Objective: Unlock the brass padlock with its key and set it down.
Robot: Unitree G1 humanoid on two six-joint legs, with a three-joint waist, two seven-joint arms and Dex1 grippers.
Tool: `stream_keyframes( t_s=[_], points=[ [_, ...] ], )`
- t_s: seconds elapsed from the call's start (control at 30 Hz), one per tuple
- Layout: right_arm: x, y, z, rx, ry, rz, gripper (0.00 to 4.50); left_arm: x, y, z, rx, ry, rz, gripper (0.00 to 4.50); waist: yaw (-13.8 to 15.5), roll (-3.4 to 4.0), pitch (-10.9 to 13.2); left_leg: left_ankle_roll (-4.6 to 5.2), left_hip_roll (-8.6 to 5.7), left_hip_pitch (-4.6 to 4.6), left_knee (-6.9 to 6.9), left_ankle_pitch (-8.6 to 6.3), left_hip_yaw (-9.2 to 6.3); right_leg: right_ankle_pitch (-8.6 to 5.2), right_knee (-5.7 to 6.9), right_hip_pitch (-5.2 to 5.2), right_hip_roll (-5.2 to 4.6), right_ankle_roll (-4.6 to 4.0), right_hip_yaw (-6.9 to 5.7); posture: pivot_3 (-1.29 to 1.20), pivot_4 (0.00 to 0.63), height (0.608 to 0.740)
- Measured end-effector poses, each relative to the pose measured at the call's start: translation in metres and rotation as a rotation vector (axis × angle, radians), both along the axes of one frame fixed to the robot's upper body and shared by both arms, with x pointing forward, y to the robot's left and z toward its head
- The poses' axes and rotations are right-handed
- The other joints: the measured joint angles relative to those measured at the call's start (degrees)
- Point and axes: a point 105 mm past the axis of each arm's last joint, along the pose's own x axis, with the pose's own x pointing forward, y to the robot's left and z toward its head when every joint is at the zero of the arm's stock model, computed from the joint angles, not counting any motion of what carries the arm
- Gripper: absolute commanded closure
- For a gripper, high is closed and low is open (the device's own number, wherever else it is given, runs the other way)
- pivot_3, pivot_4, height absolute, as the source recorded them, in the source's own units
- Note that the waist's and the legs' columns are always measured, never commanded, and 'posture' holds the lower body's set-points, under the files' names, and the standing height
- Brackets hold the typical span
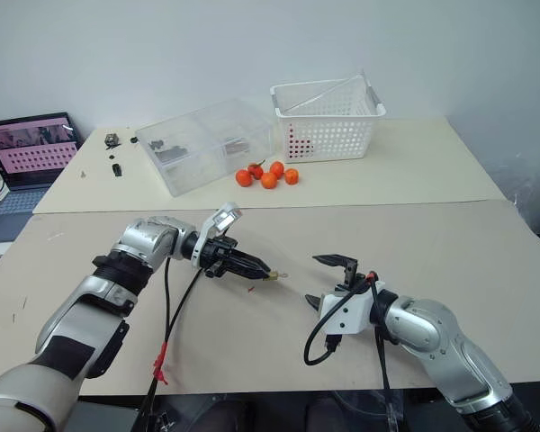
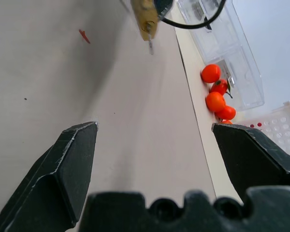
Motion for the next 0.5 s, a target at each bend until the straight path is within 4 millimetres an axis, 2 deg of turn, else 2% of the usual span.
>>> stream_keyframes(
  t_s=[0.1, 0.27, 0.5],
  points=[
    [-0.0024, 0.0029, -0.0007, 0.018, 0.020, 0.016, 0.00, 0.0006, -0.0015, 0.0015, -0.009, -0.005, -0.005, 3.67, 0.0, 0.00, 0.0, 0.00, 0.00, 0.01, 0.00, 0.00, 0.00, 0.00, 0.00, 0.02, -0.01, 0.00, 0.01, 0.00, 0.150, 0.740],
    [-0.0037, 0.0068, -0.0010, 0.031, 0.031, 0.034, 1.50, -0.0024, -0.0063, -0.0028, 0.002, 0.005, -0.027, 3.67, -0.1, -0.01, 0.0, 0.01, 0.02, 0.02, 0.00, 0.00, 0.00, 0.00, 0.01, 0.01, 0.02, 0.00, 0.02, 0.00, 0.150, 0.740],
    [-0.0024, 0.0101, 0.0021, 0.032, 0.019, 0.057, 1.50, -0.0050, -0.0094, -0.0035, 0.006, 0.005, -0.046, 3.67, 0.0, -0.01, 0.0, 0.00, -0.01, 0.01, 0.01, 0.00, 0.00, 0.00, 0.00, 0.01, -0.01, 0.00, 0.02, 0.00, 0.150, 0.740]
  ],
)
